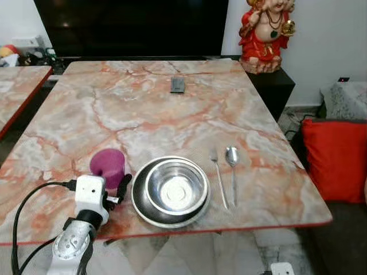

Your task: Setting the table

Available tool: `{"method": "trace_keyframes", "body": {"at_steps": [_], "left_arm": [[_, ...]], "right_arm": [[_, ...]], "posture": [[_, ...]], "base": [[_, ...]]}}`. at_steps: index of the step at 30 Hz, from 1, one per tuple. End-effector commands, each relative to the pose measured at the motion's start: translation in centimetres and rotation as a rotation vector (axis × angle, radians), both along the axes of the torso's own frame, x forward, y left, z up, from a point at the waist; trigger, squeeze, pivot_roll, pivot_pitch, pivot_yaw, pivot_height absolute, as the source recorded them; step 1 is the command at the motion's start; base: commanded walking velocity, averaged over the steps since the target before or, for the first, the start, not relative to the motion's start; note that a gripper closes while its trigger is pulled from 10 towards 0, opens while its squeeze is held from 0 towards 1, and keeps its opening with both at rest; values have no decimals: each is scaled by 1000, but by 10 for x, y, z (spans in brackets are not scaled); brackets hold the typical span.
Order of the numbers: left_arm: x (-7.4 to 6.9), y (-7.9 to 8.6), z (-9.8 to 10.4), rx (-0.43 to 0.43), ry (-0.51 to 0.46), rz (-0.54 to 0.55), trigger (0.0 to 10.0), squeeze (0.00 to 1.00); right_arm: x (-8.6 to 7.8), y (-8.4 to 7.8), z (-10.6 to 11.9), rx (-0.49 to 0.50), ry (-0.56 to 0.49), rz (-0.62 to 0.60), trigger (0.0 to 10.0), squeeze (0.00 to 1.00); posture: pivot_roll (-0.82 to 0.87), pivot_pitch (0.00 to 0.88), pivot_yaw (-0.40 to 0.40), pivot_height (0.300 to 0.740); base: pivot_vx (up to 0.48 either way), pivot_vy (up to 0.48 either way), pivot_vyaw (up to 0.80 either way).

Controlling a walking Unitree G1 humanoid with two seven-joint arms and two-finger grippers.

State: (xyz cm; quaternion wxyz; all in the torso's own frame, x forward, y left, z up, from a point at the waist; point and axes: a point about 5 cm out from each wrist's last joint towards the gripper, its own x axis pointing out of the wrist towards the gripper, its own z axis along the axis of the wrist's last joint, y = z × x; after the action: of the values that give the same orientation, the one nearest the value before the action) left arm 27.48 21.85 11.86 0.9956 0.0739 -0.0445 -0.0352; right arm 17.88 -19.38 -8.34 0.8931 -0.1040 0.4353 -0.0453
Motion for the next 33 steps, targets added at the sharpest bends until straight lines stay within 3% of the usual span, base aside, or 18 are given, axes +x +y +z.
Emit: {"method": "trace_keyframes", "body": {"at_steps": [1, 11, 19, 23, 33], "left_arm": [[1, -4, 2, -8, -3, -8, 10000, 0], [14, -3, 7, -29, 11, 6, 10000, 0], [14, -1, -1, -20, 61, 39, 10000, 0], [14, -5, -11, -24, 132, 23, 10000, 0], [21, -7, -15, -35, 142, 42, 10000, 0]], "right_arm": [[-10, -8, -3, -13, 31, -14, 10000, 0], [-9, -8, -3, -13, 31, -11, 10000, 0], [-9, -9, -3, -15, 32, -9, 10000, 0], [-8, -9, -3, -14, 34, -4, 10000, 0], [-8, -8, -3, -15, 34, -5, 10000, 0]], "posture": [[34, 125, -23, 740], [32, 127, -24, 740], [33, 128, -28, 740], [33, 131, -30, 740], [30, 132, -31, 740]], "base": [[0, 0, 0], [0, 0, 0], [0, 0, 0], [0, 0, 0], [0, 0, 0]]}}
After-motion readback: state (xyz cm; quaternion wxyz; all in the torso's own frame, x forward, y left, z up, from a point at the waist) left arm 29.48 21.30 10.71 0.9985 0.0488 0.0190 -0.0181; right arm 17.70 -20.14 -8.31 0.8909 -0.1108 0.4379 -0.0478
